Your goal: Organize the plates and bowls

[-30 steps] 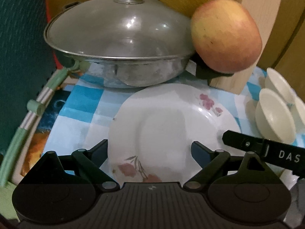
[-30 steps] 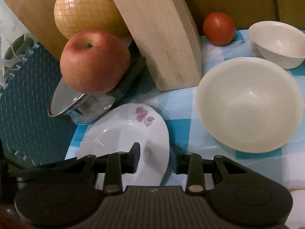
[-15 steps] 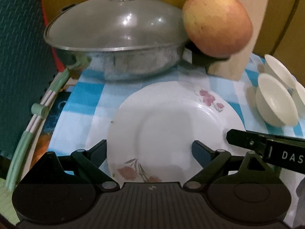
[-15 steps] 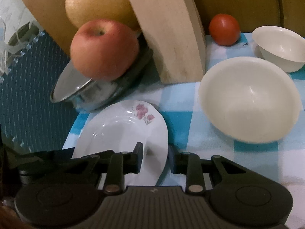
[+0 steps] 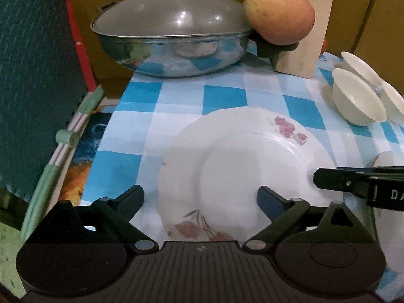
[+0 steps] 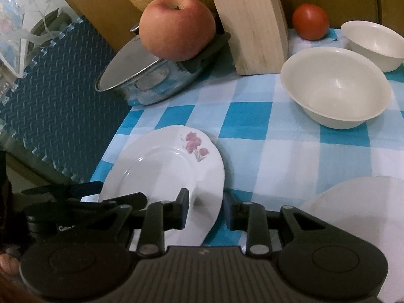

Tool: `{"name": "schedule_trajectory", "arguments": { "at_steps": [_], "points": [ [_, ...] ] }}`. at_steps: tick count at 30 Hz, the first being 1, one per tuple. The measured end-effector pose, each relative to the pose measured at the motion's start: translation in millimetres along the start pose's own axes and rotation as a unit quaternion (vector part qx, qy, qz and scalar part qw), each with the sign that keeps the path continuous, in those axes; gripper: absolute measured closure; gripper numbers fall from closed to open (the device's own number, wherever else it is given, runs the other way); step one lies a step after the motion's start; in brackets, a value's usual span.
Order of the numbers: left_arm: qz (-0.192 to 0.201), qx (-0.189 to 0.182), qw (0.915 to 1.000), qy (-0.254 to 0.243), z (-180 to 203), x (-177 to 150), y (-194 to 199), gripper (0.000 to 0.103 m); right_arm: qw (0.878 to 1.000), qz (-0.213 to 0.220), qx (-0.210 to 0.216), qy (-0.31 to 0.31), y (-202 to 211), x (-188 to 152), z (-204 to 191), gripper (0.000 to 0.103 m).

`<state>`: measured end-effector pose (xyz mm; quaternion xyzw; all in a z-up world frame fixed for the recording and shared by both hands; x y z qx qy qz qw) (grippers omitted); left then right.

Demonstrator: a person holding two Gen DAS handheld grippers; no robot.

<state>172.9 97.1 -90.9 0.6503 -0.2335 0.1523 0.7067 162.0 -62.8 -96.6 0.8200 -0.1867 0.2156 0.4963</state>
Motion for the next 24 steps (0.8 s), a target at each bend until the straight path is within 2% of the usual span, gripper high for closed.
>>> {"name": "schedule_trajectory", "arguments": {
  "at_steps": [6, 16, 24],
  "points": [
    [0.002, -0.017, 0.9997, 0.016, -1.4, -2.3, -1.7, 0.001, 1.0, 0.01, 0.007, 0.005, -0.1, -0.6, 1.1, 0.079],
    [0.005, -0.026, 0.9996, -0.007, 9.8, -3.5, -4.3, 0.0, 1.0, 0.015, 0.015, -0.002, 0.5, -1.9, 0.3, 0.077],
    [0.004, -0.017, 0.9998, 0.009, 11.4, -5.9, -1.3, 0.002, 1.0, 0.015, 0.014, -0.009, 0.5, -1.5, -0.7, 0.077]
  ]
}}
Point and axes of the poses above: each gripper's, at about its wrist camera, not at the fingertips, and y roughly against the way its jaws point, z to its right, x to its top, the point moved 5 cm from there along -y, roughly the way its jaws point, and after that the axes turned 3 degrees about -x, right-handed, at the moved point
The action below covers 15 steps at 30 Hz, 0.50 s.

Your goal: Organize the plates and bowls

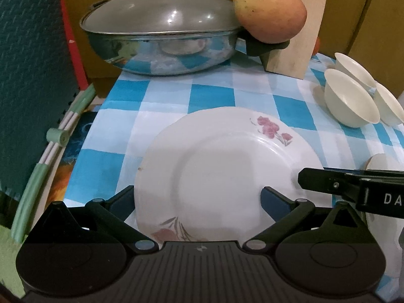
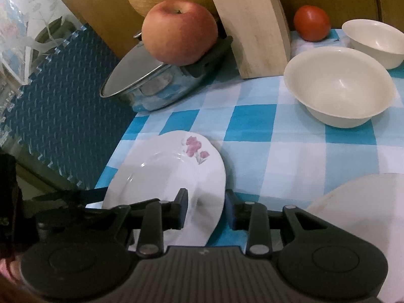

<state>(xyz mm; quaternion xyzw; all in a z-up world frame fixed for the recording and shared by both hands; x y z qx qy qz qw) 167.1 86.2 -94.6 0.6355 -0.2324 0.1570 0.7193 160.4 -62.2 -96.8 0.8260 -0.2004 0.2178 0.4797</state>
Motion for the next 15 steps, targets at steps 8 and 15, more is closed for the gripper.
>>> {"name": "schedule_trajectory", "arguments": {
  "at_steps": [8, 15],
  "points": [
    [0.004, -0.003, 0.9999, 0.016, -1.2, -1.3, 5.2, 0.008, 1.0, 0.009, -0.005, 0.0, 5.0, 0.9, -0.7, 0.077],
    [0.007, -0.002, 0.9999, 0.012, 2.5, -2.2, 7.7, 0.008, 1.0, 0.013, -0.01, -0.005, 9.5, -0.7, 1.0, 0.077]
  ]
}}
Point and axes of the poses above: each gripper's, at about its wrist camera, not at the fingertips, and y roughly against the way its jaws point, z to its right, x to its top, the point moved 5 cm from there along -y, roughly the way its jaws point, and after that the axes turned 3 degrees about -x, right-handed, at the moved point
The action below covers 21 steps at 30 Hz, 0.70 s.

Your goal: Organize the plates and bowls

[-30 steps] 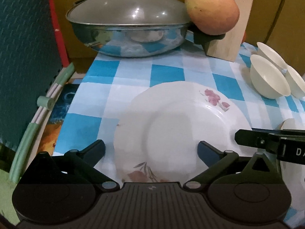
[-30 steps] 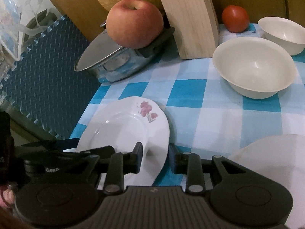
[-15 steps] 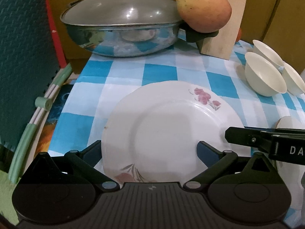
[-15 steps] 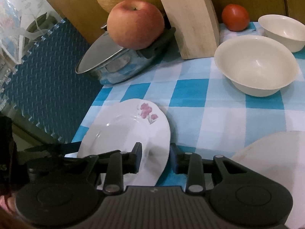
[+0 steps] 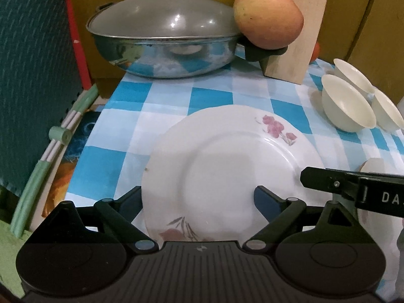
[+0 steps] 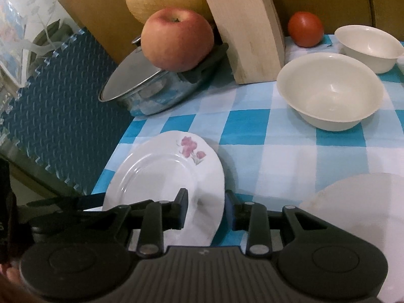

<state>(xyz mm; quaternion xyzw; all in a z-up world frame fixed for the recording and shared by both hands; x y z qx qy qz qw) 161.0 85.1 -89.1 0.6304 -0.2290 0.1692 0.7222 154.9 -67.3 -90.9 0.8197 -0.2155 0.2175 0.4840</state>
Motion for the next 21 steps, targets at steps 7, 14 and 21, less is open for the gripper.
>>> {"name": "schedule_trajectory", "arguments": {
  "at_steps": [7, 14, 21],
  "points": [
    [0.01, -0.006, 0.9999, 0.0, 3.8, 1.5, 7.4, 0.01, 1.0, 0.017, 0.001, -0.005, 12.2, 4.4, 0.4, 0.078],
    [0.004, -0.005, 1.0, -0.005, 8.6, -0.7, 5.4, 0.01, 1.0, 0.013, -0.012, -0.008, 13.5, 1.2, 3.5, 0.079],
    [-0.005, -0.01, 0.9999, -0.001, 5.3, -4.9, 1.9, 0.011, 1.0, -0.001, -0.006, -0.015, 9.9, -2.4, 7.4, 0.08]
  ]
}}
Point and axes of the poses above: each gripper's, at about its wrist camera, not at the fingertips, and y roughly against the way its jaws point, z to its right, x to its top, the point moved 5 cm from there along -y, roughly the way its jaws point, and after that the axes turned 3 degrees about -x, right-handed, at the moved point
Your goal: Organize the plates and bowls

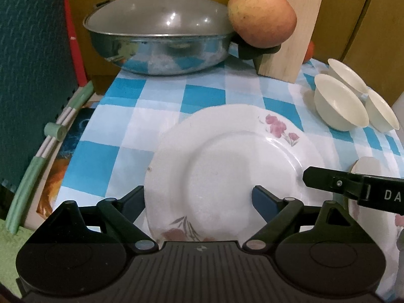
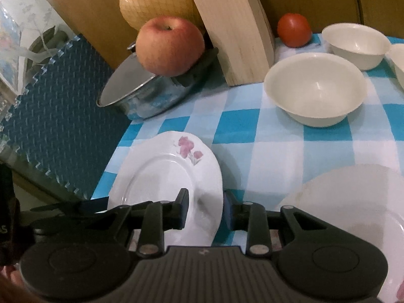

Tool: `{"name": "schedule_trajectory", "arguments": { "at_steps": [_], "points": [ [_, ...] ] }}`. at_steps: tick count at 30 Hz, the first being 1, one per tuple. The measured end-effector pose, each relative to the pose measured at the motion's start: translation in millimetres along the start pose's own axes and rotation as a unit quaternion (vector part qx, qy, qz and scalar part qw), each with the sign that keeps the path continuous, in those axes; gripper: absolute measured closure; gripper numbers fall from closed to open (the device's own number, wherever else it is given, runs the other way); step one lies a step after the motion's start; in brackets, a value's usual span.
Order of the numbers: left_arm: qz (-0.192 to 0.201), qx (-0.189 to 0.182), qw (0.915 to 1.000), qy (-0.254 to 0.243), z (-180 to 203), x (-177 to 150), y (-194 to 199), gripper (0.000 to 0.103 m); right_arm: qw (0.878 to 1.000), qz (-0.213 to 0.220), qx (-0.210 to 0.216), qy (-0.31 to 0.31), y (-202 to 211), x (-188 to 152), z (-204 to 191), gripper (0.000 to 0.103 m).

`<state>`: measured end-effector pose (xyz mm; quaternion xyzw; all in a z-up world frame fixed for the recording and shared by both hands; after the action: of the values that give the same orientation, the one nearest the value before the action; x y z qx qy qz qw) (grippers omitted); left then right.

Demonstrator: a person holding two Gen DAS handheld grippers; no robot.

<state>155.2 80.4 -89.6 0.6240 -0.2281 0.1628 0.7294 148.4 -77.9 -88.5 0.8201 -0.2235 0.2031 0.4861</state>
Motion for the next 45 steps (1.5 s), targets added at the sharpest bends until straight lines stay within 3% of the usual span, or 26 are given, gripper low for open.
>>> {"name": "schedule_trajectory", "arguments": {
  "at_steps": [10, 32, 45],
  "points": [
    [0.001, 0.006, 1.0, -0.006, 1.9, -5.3, -0.6, 0.01, 1.0, -0.012, -0.004, -0.009, -4.9, -6.5, 3.0, 0.08],
    [0.016, -0.031, 0.9993, 0.013, 11.1, 0.4, 17.1, 0.011, 0.999, 0.017, 0.004, -0.03, 30.4, -0.7, 5.0, 0.08],
    [0.014, -0.054, 0.9983, -0.014, 39.0, -3.9, 17.0, 0.011, 0.998, 0.027, -0.012, -0.062, 56.1, -9.7, 22.0, 0.08]
  ]
}}
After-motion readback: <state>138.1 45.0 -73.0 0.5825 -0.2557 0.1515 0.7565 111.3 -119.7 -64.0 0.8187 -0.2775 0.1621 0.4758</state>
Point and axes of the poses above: each gripper's, at about its wrist camera, not at the fingertips, and y roughly against the way its jaws point, z to its right, x to its top, the point moved 5 cm from there along -y, roughly the way its jaws point, and after that the axes turned 3 degrees about -x, right-handed, at the moved point
